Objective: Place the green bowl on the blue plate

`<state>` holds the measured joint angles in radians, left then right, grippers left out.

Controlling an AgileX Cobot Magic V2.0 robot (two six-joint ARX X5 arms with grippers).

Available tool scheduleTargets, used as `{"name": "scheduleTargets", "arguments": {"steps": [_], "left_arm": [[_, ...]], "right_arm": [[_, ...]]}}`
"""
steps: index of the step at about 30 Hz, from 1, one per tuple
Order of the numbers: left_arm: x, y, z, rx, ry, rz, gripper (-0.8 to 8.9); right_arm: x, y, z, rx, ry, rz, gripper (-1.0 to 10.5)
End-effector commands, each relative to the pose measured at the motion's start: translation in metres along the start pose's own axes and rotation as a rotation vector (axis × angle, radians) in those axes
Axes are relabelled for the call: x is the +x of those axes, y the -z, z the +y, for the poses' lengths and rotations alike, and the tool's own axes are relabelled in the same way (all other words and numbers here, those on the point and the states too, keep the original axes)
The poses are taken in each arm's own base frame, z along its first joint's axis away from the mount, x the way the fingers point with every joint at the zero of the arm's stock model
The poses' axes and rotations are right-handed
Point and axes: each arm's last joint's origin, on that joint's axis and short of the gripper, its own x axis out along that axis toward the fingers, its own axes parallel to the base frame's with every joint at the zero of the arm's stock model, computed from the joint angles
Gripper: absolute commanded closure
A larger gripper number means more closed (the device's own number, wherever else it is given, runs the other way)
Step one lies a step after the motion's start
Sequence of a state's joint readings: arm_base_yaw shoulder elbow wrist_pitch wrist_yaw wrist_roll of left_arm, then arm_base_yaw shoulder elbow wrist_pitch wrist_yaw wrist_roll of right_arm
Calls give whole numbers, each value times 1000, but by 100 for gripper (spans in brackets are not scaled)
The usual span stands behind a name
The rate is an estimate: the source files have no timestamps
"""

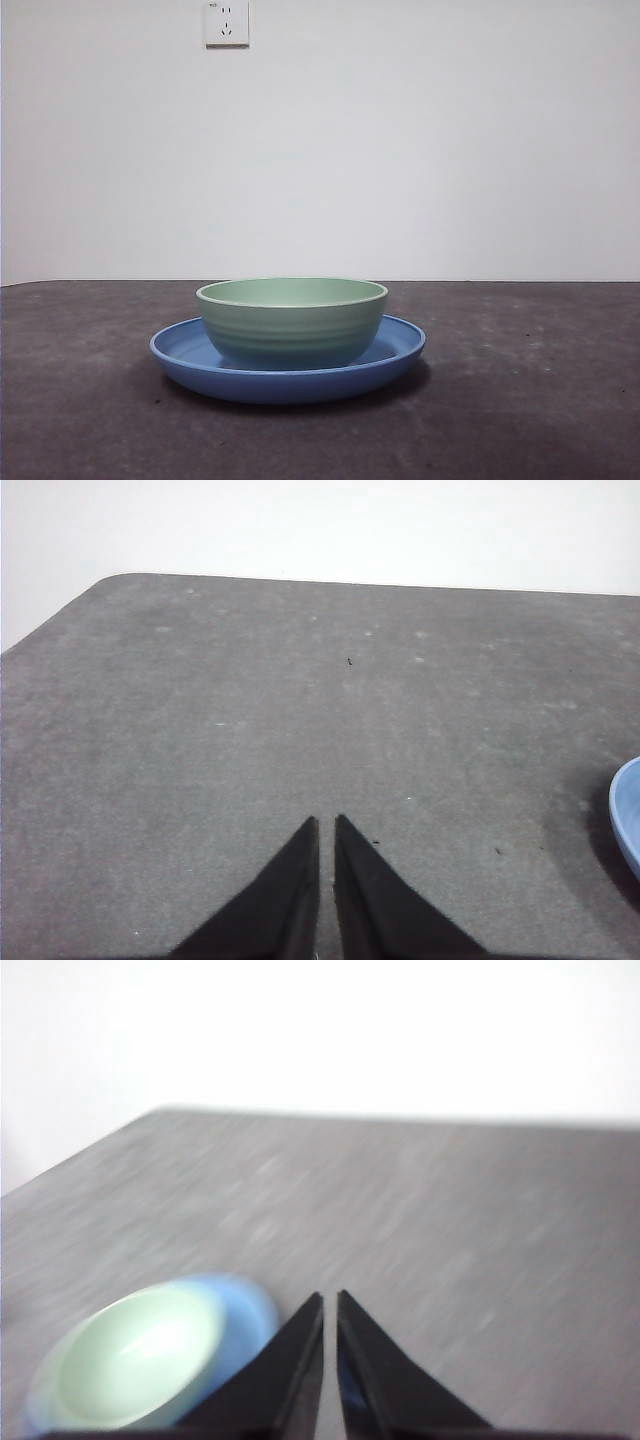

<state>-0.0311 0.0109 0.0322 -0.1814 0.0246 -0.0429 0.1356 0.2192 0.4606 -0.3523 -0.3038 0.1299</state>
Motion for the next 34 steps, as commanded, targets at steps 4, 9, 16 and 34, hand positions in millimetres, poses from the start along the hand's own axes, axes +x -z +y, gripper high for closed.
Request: {"name": "scheduleTargets", "arguments": {"steps": [4, 9, 16, 34], "left_arm": [[2, 7, 0, -3, -1, 24, 789], [2, 7, 0, -3, 0, 24, 789], [2, 7, 0, -2, 0, 24, 789], [2, 7, 0, -3, -1, 24, 789]], "right_arm": [[16, 61, -21, -83, 151, -49, 928], [19, 89, -34, -71, 337, -19, 928], [18, 105, -42, -65, 446, -8, 928], [19, 108, -45, -92, 464, 2, 928]]}}
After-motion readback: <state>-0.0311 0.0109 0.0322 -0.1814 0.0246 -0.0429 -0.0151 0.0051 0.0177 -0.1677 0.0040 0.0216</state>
